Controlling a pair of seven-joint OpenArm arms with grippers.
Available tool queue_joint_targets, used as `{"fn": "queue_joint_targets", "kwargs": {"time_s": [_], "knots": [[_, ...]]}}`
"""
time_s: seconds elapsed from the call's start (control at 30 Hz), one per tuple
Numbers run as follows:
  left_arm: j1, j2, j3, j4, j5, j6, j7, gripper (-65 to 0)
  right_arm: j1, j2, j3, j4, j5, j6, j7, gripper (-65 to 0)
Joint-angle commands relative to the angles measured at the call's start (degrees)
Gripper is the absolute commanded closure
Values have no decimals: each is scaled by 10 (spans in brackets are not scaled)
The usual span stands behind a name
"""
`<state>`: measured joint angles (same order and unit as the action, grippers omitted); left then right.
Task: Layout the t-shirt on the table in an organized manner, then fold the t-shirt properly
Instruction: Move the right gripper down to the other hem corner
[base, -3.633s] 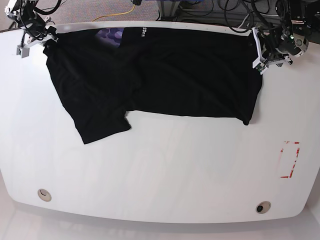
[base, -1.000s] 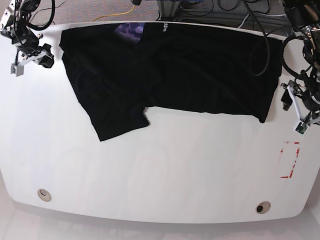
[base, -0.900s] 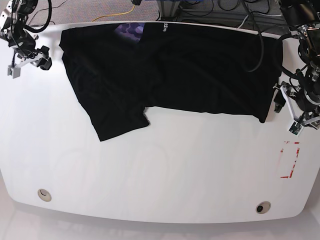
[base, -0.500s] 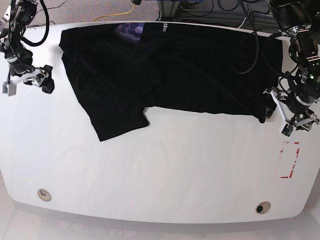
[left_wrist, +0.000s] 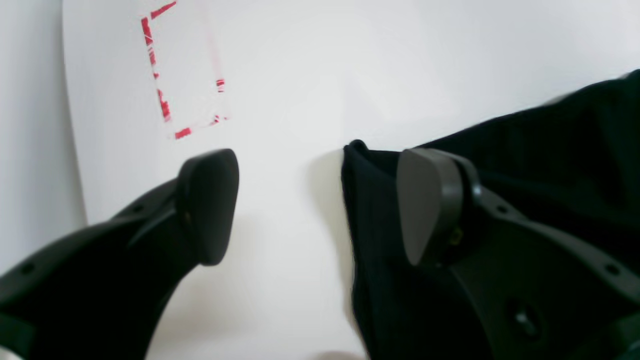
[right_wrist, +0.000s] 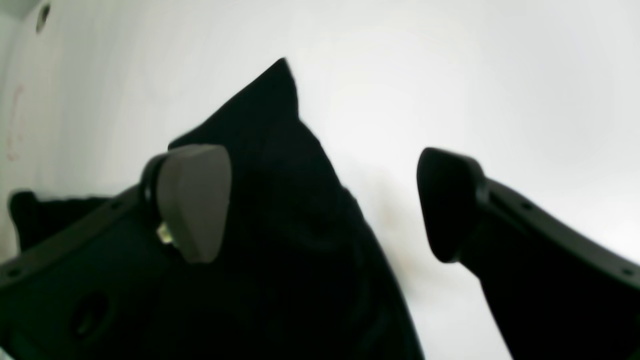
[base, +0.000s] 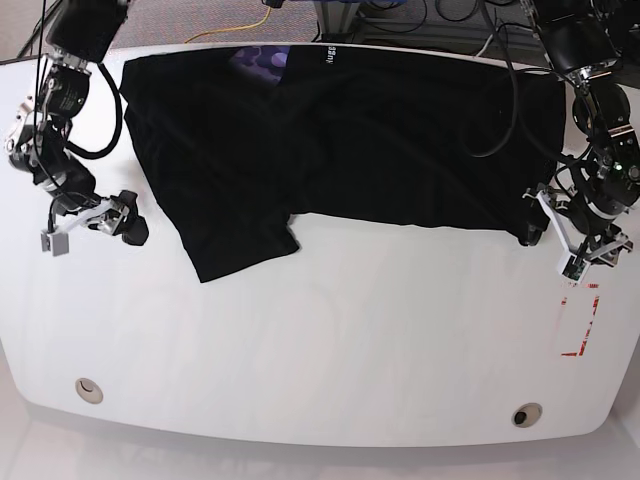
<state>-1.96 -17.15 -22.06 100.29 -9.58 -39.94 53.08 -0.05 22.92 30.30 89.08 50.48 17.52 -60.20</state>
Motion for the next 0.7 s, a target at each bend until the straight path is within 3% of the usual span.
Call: {"fn": "queue_joint_targets", "kwargs": {"time_s": [0.0, 0.2, 0.37, 0.67], "knots": [[-10, -1, -1, 4, -3, -1, -9, -464, 47, 16, -17, -40, 6, 3, 13, -566], [-9, -1, -15, 6, -4, -1, -9, -464, 99, 24, -62, -119, -48, 10, 41, -568], [-8, -1, -27, 6, -4, -1, -9, -460, 131, 24, -104, -171, -89, 60, 57, -564], [-6, -3, -28, 7, -4, -1, -9, -460, 135, 13, -109, -212, -111, 104, 57, -563]]}}
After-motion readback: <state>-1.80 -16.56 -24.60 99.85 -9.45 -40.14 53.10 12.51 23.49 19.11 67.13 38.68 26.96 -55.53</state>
